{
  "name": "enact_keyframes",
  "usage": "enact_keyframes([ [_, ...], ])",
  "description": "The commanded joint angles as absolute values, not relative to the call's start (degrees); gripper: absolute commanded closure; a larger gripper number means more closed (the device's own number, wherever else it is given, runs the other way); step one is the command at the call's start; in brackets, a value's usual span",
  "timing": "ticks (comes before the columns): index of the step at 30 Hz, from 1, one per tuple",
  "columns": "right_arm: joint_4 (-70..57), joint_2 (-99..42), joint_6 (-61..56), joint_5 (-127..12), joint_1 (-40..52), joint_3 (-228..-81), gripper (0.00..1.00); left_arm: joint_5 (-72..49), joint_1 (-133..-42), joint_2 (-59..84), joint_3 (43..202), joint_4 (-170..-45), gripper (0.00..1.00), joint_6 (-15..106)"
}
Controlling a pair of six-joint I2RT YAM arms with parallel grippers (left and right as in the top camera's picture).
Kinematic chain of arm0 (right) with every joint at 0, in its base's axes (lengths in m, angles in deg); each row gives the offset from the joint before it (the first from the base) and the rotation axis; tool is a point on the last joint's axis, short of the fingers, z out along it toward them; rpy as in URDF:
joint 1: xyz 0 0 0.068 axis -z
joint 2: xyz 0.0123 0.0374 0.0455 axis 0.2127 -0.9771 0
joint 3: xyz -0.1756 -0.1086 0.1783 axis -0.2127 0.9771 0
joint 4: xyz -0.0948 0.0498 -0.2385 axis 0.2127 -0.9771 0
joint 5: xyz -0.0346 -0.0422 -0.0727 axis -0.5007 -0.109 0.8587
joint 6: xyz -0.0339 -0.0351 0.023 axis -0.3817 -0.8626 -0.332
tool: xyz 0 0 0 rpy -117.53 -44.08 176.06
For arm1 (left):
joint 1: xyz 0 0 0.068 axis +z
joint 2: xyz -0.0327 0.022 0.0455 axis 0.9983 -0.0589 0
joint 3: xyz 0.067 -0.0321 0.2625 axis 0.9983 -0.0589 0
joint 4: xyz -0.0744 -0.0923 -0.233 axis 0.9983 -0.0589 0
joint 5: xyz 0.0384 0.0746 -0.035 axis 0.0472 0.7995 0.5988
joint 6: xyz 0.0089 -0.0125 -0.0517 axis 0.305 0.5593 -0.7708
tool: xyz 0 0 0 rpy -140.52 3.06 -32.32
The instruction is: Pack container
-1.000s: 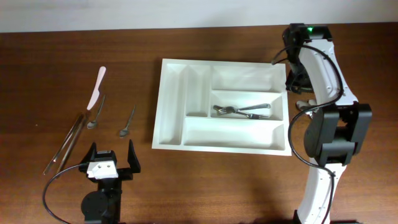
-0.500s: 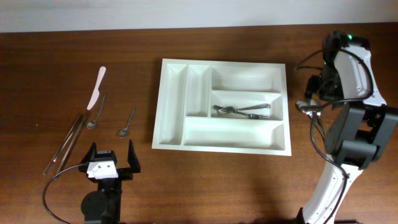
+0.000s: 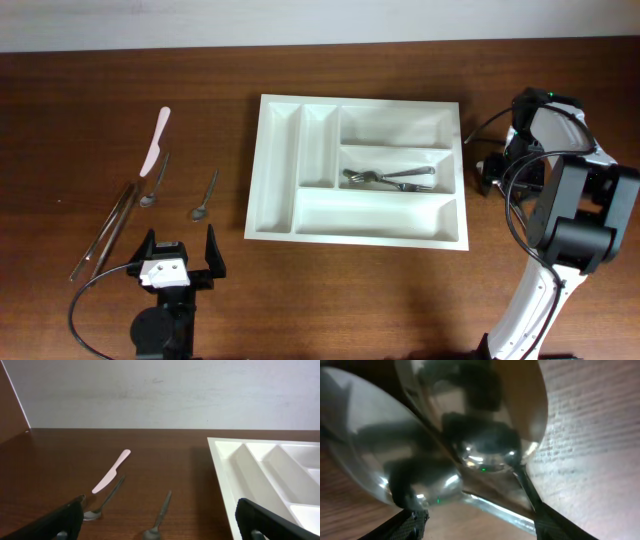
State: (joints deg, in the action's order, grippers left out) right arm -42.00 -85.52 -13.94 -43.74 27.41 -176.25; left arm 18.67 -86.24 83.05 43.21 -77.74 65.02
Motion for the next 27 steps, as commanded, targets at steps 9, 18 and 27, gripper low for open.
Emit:
enact_keyframes([
  [9,-36.89,-85.32,-19.16,-46.41,27.55,-175.56,0.31,18.06,-86.48,83.56,42.94,-77.74,0.01,64.85],
  [18,-37.33,-85.32,-20.54,-50.39,27.76,-175.56,0.31,18.06,-86.46,83.56,42.94,-77.74,0.01,64.85],
  [27,-36.8,-85.28,-27.75,-50.52,27.41,-176.78,0.31,18.04,-86.46,83.56,42.94,-77.74,0.01,64.85],
])
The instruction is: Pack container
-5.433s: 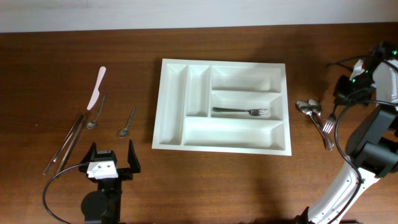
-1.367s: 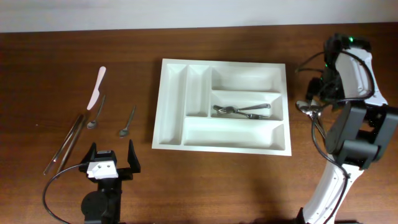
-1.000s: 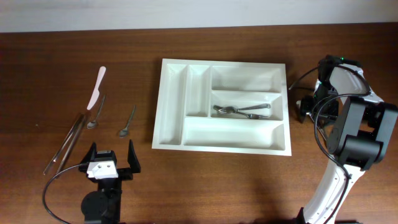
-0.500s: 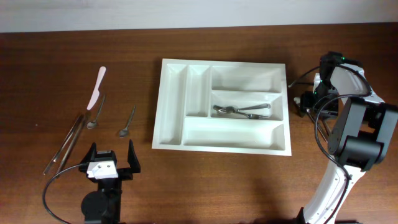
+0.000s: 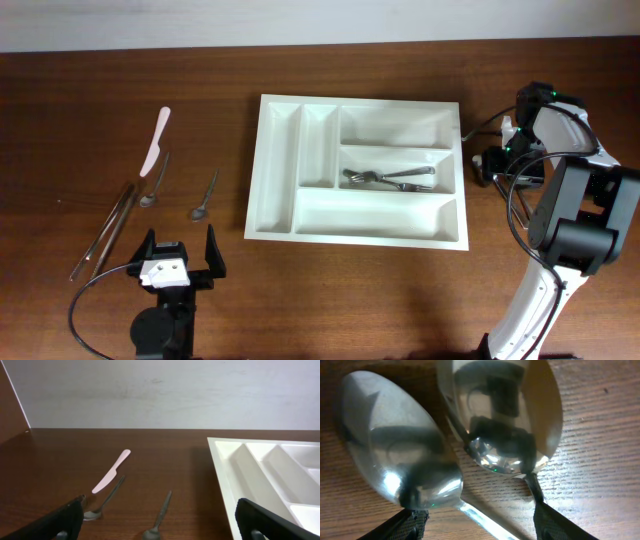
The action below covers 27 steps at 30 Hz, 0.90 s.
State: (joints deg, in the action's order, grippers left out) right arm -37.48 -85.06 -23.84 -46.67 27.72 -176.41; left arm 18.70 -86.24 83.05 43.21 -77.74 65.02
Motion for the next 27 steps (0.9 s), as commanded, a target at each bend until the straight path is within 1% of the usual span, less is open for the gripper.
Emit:
enact_keyframes([
  [1,-36.98,-85.26,-28.1,-50.56,27.39,-177.19,0.31,18.06,-86.48,83.56,42.94,-77.74,0.01,64.85],
  [7,-39.47,-85.19,-32.51,-52.66,27.28,-181.5,0.31,18.06,-86.48,83.56,42.94,-77.74,0.01,64.85],
  [9,-40.32,-85.19,-34.81,-55.48,27.28,-182.42,0.31,18.04,-86.46,83.56,42.94,-77.74,0.01,64.85],
  [18,-40.47,-85.28,-35.27,-55.9,27.3,-181.98,0.31,18.06,-86.48,83.56,42.94,-77.74,0.01,64.85],
  [27,-37.52,-85.39,-35.4,-55.85,27.3,-177.72,0.31,18.06,-86.46,83.56,42.94,-77.74,0.01,64.85],
])
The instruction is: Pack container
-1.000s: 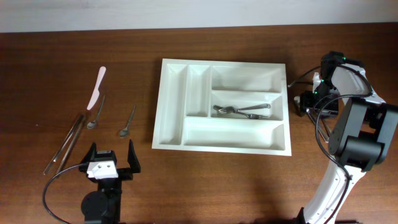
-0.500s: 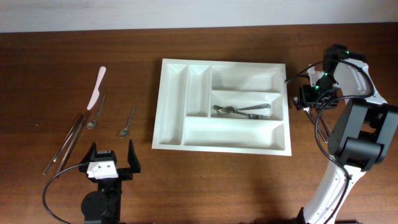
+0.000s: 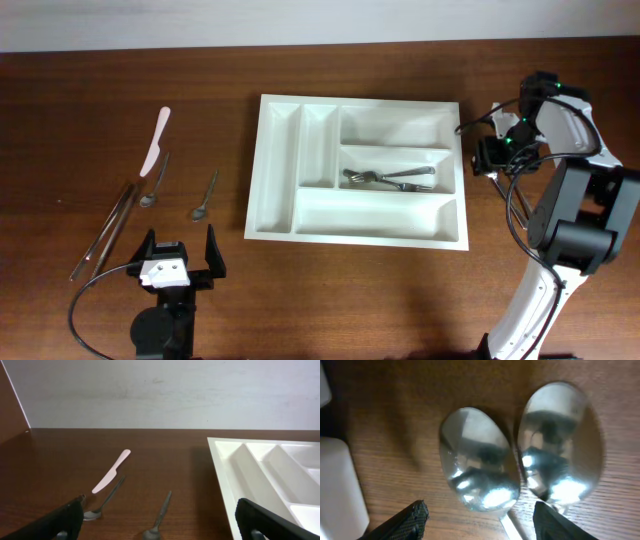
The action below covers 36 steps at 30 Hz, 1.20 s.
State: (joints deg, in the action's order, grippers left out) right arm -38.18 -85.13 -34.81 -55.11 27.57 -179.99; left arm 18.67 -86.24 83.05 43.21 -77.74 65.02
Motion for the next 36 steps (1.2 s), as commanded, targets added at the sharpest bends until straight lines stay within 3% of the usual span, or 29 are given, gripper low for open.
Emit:
enact_keyframes([
  [1,-37.15,-85.39,-35.4,-55.85,27.3,-177.22,0.31,18.06,-86.46,83.56,42.94,-77.74,0.01,64.85],
  [6,-35.43,-85.45,-35.4,-54.94,27.3,-174.42,0.32,18.06,-86.48,83.56,42.94,-77.74,0.01,64.85],
  [11,-33.61,-85.45,-33.39,-50.7,27.3,-172.76,0.47,18.06,-86.46,83.56,42.94,-77.74,0.01,64.87],
  [16,-33.26,-85.45,-32.12,-48.9,27.37,-172.76,0.53,18.04,-86.46,83.56,42.94,-77.74,0.01,64.85],
  [19,-33.09,-85.45,-32.1,-48.57,27.39,-172.76,0.68,18.06,-86.48,83.56,42.94,-77.74,0.01,64.85],
  [21,-32.87,-85.45,-30.98,-47.29,27.41,-172.76,0.83,18.04,-86.46,83.56,42.94,-77.74,0.01,64.85],
  [23,-32.8,-85.45,-31.03,-47.18,27.41,-172.76,0.9,18.06,-86.48,83.56,42.94,-77.74,0.01,64.85],
  [36,-32.63,-85.43,-28.45,-47.68,27.41,-173.02,0.96,18.04,-86.48,83.56,42.94,-77.74,0.01,64.85],
])
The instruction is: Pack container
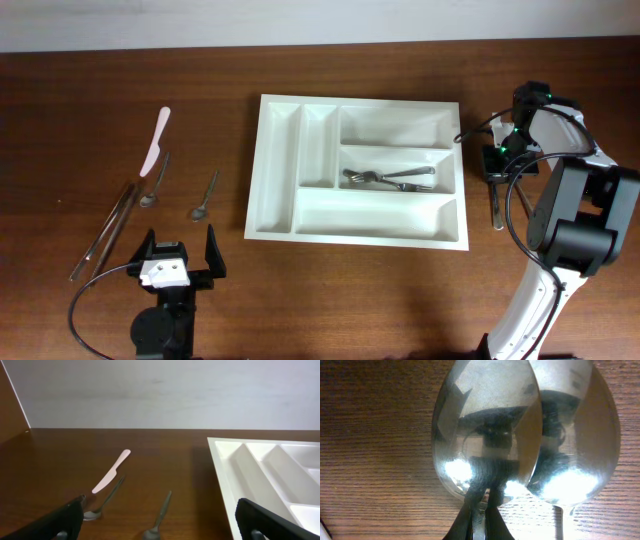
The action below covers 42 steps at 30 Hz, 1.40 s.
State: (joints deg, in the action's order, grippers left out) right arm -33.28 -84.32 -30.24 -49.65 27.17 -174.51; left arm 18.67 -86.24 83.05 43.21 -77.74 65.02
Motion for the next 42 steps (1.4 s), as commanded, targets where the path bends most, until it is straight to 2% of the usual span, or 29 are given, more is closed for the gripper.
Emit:
enact_keyframes([
  [1,-32.87,-85.37,-28.3,-48.16,27.41,-173.41,0.96,18.06,-86.48,83.56,42.94,-77.74,0.01,64.85],
  [12,-44.32,-85.08,-29.78,-52.01,26.91,-188.71,0.96,18.06,-86.46,83.56,42.94,-77.74,0.01,64.87],
  [18,-47.4,-85.08,-30.5,-52.92,26.91,-192.43,0.96,18.04,-86.48,83.56,42.94,-77.74,0.01,64.85],
  [27,-54.03,-85.08,-35.71,-59.87,26.69,-203.27,0.96,18.06,-86.48,83.56,42.94,-77.74,0.01,64.85],
  [33,-57.61,-85.06,-39.22,-67.11,23.35,-210.46,0.96,18.06,-86.48,83.56,42.94,-77.74,0.01,64.85],
  [35,-56.5,-85.06,-36.93,-68.12,20.64,-211.25,0.96,18.04,-86.48,83.56,42.94,-77.74,0.01,64.85],
  [42,-44.17,-85.1,-13.17,-58.5,9.62,-211.25,0.96,18.06,-86.48,83.56,42.94,-77.74,0.01,64.85],
])
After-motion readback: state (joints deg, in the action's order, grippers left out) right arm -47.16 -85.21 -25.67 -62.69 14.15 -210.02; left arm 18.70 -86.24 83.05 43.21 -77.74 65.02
